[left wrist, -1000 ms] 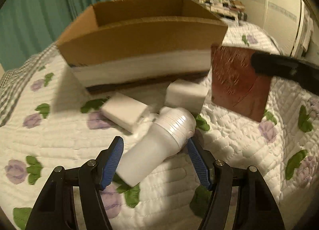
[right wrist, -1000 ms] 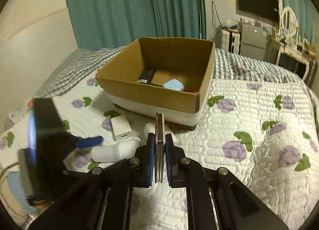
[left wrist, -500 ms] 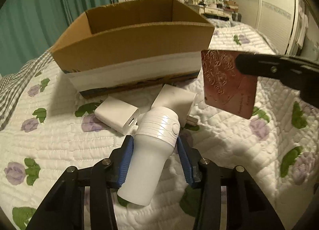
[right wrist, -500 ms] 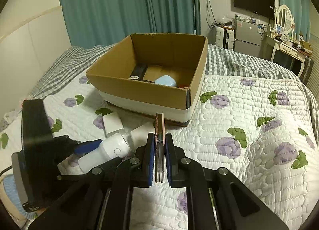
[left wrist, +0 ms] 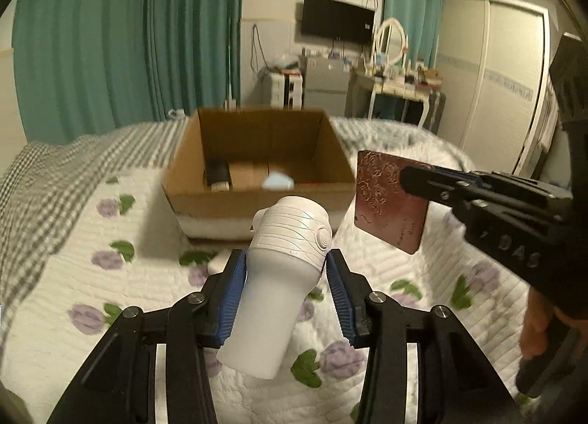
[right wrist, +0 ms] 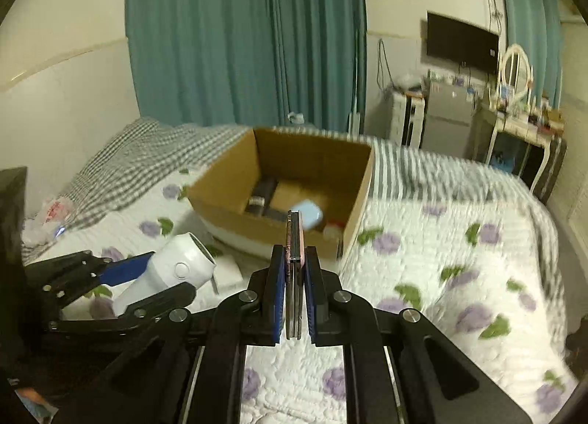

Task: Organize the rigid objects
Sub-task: 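Lower the hair dryer and phone case into the box and open both grippers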

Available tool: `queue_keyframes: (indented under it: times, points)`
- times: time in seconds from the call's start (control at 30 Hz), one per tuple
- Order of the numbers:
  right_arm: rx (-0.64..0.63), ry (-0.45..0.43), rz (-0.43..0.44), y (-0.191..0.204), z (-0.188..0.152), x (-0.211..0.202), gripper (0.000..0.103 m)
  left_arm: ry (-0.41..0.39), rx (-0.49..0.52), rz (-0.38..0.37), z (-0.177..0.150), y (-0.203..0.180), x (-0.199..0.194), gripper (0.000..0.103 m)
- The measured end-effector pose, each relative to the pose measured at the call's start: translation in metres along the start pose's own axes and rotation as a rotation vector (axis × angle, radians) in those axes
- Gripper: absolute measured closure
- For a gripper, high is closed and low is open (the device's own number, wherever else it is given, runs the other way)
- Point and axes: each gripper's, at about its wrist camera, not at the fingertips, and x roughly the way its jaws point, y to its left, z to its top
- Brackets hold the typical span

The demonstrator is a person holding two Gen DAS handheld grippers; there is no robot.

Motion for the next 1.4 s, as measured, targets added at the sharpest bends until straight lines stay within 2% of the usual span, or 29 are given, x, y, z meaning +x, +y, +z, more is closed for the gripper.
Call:
queue_keyframes:
  times: [0.13, 0.33, 0.5, 0.67, 0.8, 0.9, 1.0, 1.13, 1.23, 1.4]
  points:
    - [-0.023, -0.058, -0.001, 0.002, 0.029, -0.008, 0.094, -0.054, -0.002, -0.004, 0.026, 0.001, -0.016, 0.058]
    - [-0.05, -0.122, -0.008, -0.002, 0.068, 0.003, 0.094, -0.099, -0.022, 0.019, 0.068, 0.018, -0.009, 0.057]
    - [-0.054, -0.161, -0.004, -0.008, 0.098, 0.03, 0.094, -0.11, -0.034, 0.032, 0.105, 0.033, 0.023, 0.057]
    - [-0.055, -0.163, -0.007, -0.016, 0.114, 0.076, 0.094, -0.09, -0.042, 0.047, 0.132, 0.05, 0.079, 0.057]
    - [-0.016, -0.127, 0.008, -0.027, 0.101, 0.111, 0.094, -0.039, -0.071, 0.029, 0.135, 0.062, 0.131, 0.057]
    - [-0.011, -0.064, -0.007, -0.033, 0.09, 0.141, 0.094, 0.014, -0.056, 0.048, 0.127, 0.069, 0.166, 0.057]
    - [0.006, -0.039, -0.008, -0.039, 0.084, 0.154, 0.094, 0.069, -0.056, 0.047, 0.121, 0.074, 0.193, 0.057]
    - [-0.007, -0.033, -0.025, -0.037, 0.082, 0.159, 0.094, 0.097, -0.089, 0.048, 0.121, 0.078, 0.206, 0.054]
    - [-0.004, -0.029, -0.034, -0.038, 0.081, 0.16, 0.094, 0.086, -0.104, 0.052, 0.119, 0.082, 0.2, 0.047]
    - [-0.018, -0.016, -0.042, -0.036, 0.08, 0.162, 0.094, 0.077, -0.104, 0.065, 0.119, 0.086, 0.182, 0.047]
